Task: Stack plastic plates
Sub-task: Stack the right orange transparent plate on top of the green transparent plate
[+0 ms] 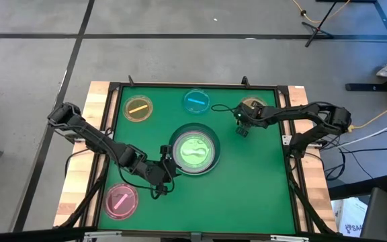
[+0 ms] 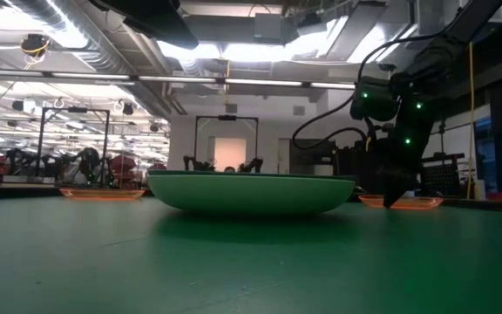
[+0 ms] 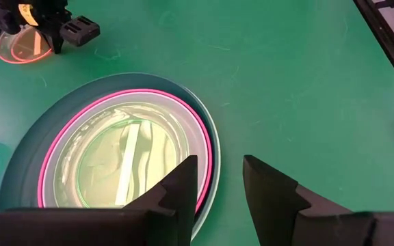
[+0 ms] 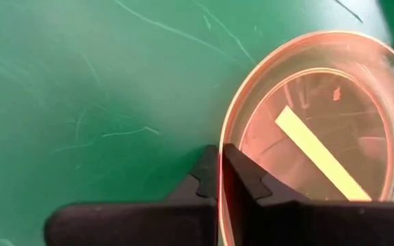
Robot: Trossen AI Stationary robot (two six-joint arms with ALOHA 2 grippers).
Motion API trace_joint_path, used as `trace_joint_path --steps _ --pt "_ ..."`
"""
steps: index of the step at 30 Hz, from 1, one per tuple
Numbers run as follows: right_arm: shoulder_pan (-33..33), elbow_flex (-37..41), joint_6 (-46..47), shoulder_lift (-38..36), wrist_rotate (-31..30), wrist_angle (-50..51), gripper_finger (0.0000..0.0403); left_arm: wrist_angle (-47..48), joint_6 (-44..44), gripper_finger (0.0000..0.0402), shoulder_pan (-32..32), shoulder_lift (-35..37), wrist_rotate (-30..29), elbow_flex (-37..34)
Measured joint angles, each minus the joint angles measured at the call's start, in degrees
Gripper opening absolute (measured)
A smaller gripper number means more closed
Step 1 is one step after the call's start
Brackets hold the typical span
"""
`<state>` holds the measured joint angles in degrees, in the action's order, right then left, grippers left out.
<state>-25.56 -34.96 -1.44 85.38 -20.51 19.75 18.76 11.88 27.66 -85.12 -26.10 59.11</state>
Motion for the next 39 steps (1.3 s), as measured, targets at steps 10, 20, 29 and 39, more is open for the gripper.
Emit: trace_joint_path --steps 10,20,29,39 --pt "6.0 -3.1 -2.2 -3.8 0.6 6.2 0.0001 0.0 0.0 0.0111 0.0 0.0 0.0 0.0" --pt "19.9 -9.4 -2.3 -6.6 0.6 8.1 0.0001 0.0 0.0 0.0111 0.0 0.0 0.0 0.0" --pt "31.5 -12.6 -4.7 -6.6 0.6 3.2 0.0001 0.0 -0.2 0.0111 0.0 0.0 0.0 0.0" --pt "40.0 -12.6 -8.5 -6.5 6.6 -9.0 0.0001 0.0 -0.4 0.0111 0.0 0.0 0.0 0.0"
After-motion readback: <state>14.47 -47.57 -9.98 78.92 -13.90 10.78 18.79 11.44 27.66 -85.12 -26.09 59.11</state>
